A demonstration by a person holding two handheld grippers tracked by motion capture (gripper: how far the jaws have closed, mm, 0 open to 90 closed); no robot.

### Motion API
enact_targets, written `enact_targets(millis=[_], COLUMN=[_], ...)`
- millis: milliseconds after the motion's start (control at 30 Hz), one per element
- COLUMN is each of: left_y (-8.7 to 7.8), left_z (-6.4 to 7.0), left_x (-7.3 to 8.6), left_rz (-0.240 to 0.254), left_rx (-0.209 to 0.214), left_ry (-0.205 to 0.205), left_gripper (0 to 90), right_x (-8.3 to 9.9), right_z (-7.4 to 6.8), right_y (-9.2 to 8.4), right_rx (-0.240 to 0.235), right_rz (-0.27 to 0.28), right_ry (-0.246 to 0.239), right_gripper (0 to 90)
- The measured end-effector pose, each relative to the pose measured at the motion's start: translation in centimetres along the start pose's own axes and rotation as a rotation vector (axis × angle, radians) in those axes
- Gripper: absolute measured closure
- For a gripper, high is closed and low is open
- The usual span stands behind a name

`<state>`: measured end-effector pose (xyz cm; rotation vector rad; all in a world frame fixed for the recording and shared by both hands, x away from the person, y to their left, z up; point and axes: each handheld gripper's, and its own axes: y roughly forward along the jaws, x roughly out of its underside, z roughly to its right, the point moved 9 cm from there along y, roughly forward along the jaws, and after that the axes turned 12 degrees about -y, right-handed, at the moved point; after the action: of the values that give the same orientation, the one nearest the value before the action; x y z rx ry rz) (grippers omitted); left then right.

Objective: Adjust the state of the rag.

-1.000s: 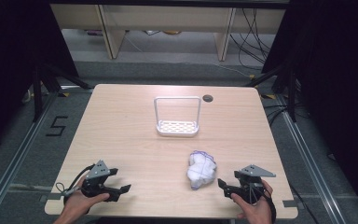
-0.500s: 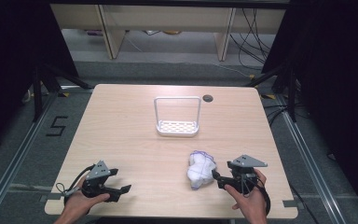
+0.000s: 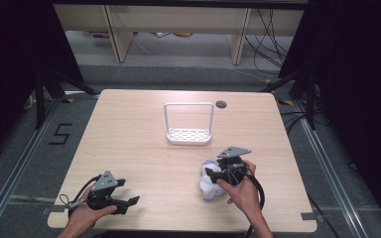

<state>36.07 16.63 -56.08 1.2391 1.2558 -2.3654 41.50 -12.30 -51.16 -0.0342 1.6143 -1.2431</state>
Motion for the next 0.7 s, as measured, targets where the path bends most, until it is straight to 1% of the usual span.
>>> enact_targets(millis=[33,67,100,133,167,200,233,267,300,333,367,400,467,500,533,567,600,633,667,700], left_y=[0.0,0.0,0.0,0.0,0.0,0.0,0.0,0.0,0.0,0.0,0.0,-0.1,0.0,0.1,0.1,0.1,0.1,0.1,0.1,0.1], left_z=[0.0,0.0,0.0,0.0,0.0,0.0,0.0,0.0,0.0,0.0,0.0,-0.1,-0.1,0.0,0.0,0.0,0.0,0.0,0.0,0.0], left_x=[0.0,0.0,0.0,0.0,0.0,0.0,0.0,0.1,0.1,0.1,0.2,0.2,0.2,0.2,0.2,0.2,0.2,0.2,0.2,0.2], left_rz=[0.0,0.0,0.001,0.001,0.001,0.001,-0.001,-0.004,-0.006,-0.018,-0.022,-0.027,-0.022,-0.012,-0.017,-0.018,-0.018,-0.018,-0.019,-0.02], left_rx=[-0.001,-0.001,0.001,0.001,0.0,0.0,0.002,-0.002,-0.001,0.002,0.003,0.001,-0.002,0.003,0.001,0.002,0.003,0.006,0.002,0.002], left_ry=[-0.001,-0.001,0.005,0.003,0.003,0.002,0.006,0.003,0.006,0.007,0.005,0.022,0.021,0.01,0.013,0.014,0.013,0.014,0.013,0.012], left_gripper=[15.9,15.9,15.9,15.8,15.9,15.9,15.9,15.9,15.8,15.8,15.8,15.8,15.8,15.8,15.8,15.8,15.8,15.8,15.8,15.8], right_x=[0.0,-0.1,-0.1,-0.1,-0.2,-0.2,-0.3,-0.3,-0.2,-0.2,-0.1,-0.1,0.3,0.5,0.8,1.0,1.0,0.9,0.8,0.5], right_z=[-0.1,-0.4,-0.4,-0.8,-1.3,-1.6,-2.1,-2.6,-3.0,-3.7,-4.2,-4.4,-4.9,-5.0,-5.1,-5.1,-4.9,-4.8,-4.4,-4.3], right_y=[0.3,0.5,0.4,0.3,0.1,0.0,-0.2,-0.4,-0.4,-0.3,-0.2,0.2,1.1,1.5,1.8,2.1,2.2,2.3,2.0,1.8], right_rx=[-0.009,-0.006,-0.015,-0.022,-0.034,-0.041,-0.052,-0.067,-0.073,-0.094,-0.102,-0.098,-0.102,-0.093,-0.084,-0.069,-0.06,-0.04,-0.037,-0.048], right_rz=[-0.012,-0.007,-0.017,-0.013,-0.011,-0.005,0.005,-0.002,0.007,0.007,-0.005,0.002,-0.037,-0.058,-0.088,-0.106,-0.102,-0.094,-0.084,-0.054], right_ry=[-0.013,0.001,-0.022,-0.032,-0.031,-0.047,-0.048,-0.053,-0.065,-0.074,-0.075,-0.089,-0.136,-0.142,-0.156,-0.167,-0.194,-0.204,-0.252,-0.267], right_gripper=[47.6,47.9,48.4,48.7,48.7,49.1,50.2,50.7,50.9,51.2,51.1,50.9,50.1,50.6,53.8,58.7,65.0,71.1,78.8,81.3])
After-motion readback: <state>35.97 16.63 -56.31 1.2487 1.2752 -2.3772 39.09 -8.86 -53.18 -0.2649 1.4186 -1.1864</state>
